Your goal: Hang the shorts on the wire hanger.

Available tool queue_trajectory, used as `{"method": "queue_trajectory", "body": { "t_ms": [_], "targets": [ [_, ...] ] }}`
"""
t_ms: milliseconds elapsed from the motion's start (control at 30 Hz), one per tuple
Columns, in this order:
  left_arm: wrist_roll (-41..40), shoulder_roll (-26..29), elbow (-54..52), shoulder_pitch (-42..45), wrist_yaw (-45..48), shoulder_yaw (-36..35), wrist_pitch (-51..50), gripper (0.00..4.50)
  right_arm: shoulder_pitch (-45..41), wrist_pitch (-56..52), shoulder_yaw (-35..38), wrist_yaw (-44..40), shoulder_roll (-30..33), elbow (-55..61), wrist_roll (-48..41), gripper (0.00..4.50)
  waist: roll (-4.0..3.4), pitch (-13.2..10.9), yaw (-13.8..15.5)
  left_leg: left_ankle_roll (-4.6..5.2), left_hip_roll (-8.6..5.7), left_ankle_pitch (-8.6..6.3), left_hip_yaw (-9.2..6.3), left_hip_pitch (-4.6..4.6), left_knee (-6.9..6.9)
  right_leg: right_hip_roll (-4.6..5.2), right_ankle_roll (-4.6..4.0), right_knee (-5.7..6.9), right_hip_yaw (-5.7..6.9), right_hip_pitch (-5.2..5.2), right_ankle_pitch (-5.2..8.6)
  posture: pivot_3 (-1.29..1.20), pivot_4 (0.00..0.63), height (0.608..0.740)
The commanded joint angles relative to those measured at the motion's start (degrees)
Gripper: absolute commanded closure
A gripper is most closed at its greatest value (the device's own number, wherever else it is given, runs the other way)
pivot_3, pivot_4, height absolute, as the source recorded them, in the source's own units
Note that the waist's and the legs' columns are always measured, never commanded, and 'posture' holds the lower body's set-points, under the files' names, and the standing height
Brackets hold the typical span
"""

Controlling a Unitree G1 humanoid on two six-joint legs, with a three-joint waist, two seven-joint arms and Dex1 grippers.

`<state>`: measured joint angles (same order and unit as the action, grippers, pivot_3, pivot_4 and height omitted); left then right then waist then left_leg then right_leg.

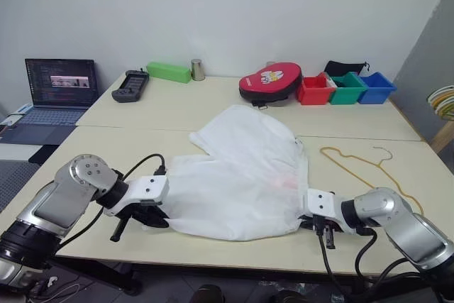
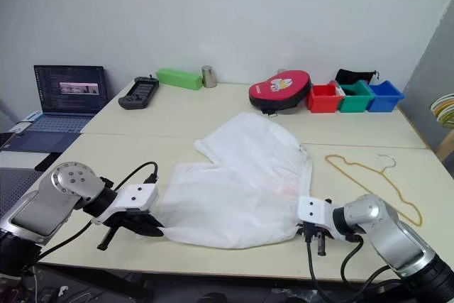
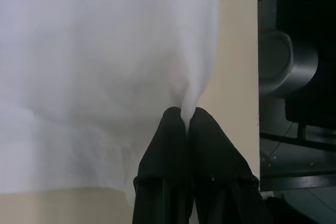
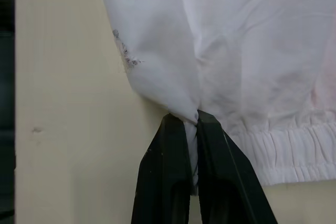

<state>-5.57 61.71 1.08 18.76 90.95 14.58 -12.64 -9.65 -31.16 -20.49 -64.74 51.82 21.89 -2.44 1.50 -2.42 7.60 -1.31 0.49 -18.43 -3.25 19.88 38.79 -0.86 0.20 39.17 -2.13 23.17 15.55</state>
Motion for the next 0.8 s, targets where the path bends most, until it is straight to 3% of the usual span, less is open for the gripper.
{"method": "queue_trajectory", "body": {
  "t_ms": [33,200,233,333,500,533,600,667,767,800],
  "targets": [
    [0.45,0.68,1.04,0.22,1.22,0.19,2.05,4.48,0.18,-0.82,1.19,-1.32,0.40,2.55,-2.42,4.42,0.00,0.00,-0.03,0.01,0.02,0.00,0.01,0.00,0.00,-0.02,0.00,-0.02,-0.01,0.00,0.00,0.29,0.000,0.740],
    [-0.99,1.00,1.13,-0.03,1.54,0.83,1.97,4.48,0.12,-2.92,1.53,-0.69,-0.13,3.20,-4.38,4.42,0.00,0.00,0.01,0.02,0.03,-0.02,0.03,0.00,0.00,-0.02,0.00,-0.03,-0.02,0.00,0.00,0.29,0.000,0.740],
    [-1.38,1.00,1.13,0.14,1.54,0.97,1.78,3.98,-0.03,-2.99,1.46,-0.63,-0.07,3.12,-4.51,3.89,0.00,0.00,0.01,0.03,0.04,-0.02,0.03,0.01,0.00,-0.02,0.00,-0.03,-0.02,0.00,0.00,0.29,0.000,0.740],
    [-2.85,1.42,0.94,0.80,1.55,1.72,1.68,3.57,0.07,-3.40,2.05,-1.47,0.93,3.96,-5.41,3.44,0.00,0.00,0.00,0.03,0.05,-0.02,0.04,0.00,0.00,-0.03,0.00,-0.04,-0.02,0.00,0.00,0.28,0.000,0.740],
    [-4.56,2.87,0.52,1.90,1.55,3.31,2.32,2.44,0.65,-5.41,4.39,-3.54,3.94,7.54,-8.85,2.19,0.00,0.00,-0.04,0.04,0.06,-0.03,0.05,0.00,0.00,-0.04,0.00,-0.05,-0.01,0.00,0.00,0.27,0.000,0.740],
    [-5.70,3.64,-0.70,2.18,1.55,3.70,1.94,2.03,0.82,-6.83,5.35,-4.37,4.88,9.34,-10.46,1.74,0.00,0.00,-0.04,0.04,0.06,-0.03,0.05,0.00,0.00,-0.04,0.00,-0.05,-0.02,0.00,0.00,0.26,0.000,0.740],
    [-10.50,6.52,-5.40,3.12,1.55,5.17,1.12,1.90,0.54,-10.51,8.53,-5.94,6.78,13.15,-14.74,1.59,-0.03,-0.04,-0.08,0.05,0.07,-0.03,0.05,0.01,0.01,-0.06,0.00,-0.05,-0.02,0.00,0.00,0.25,0.000,0.740],
    [-15.84,7.94,-8.60,5.71,1.55,6.28,-0.91,1.35,-1.14,-14.50,11.75,-5.08,6.78,14.27,-18.55,1.00,-0.02,-0.05,-0.12,0.09,0.10,-0.07,0.04,0.04,0.03,-0.06,0.00,-0.10,-0.02,0.01,0.00,0.25,0.000,0.740],
    [-22.28,0.48,-8.94,13.29,0.38,3.48,-12.16,1.18,-4.02,-18.88,15.52,-1.32,5.23,10.26,-20.43,0.30,-0.04,-0.01,-0.23,0.09,0.09,-0.07,0.10,-0.02,0.05,-0.06,0.02,-0.10,-0.04,-0.08,0.02,0.23,0.000,0.740],
    [-24.12,-3.11,-8.53,15.86,-1.67,2.62,-15.42,1.18,-4.91,-19.50,16.82,-0.05,4.94,7.37,-20.16,0.30,-0.05,0.00,-0.11,0.09,0.07,-0.07,0.11,-0.03,0.09,-0.06,0.10,-0.11,-0.03,-0.12,0.06,0.23,0.000,0.740]
  ]
}}
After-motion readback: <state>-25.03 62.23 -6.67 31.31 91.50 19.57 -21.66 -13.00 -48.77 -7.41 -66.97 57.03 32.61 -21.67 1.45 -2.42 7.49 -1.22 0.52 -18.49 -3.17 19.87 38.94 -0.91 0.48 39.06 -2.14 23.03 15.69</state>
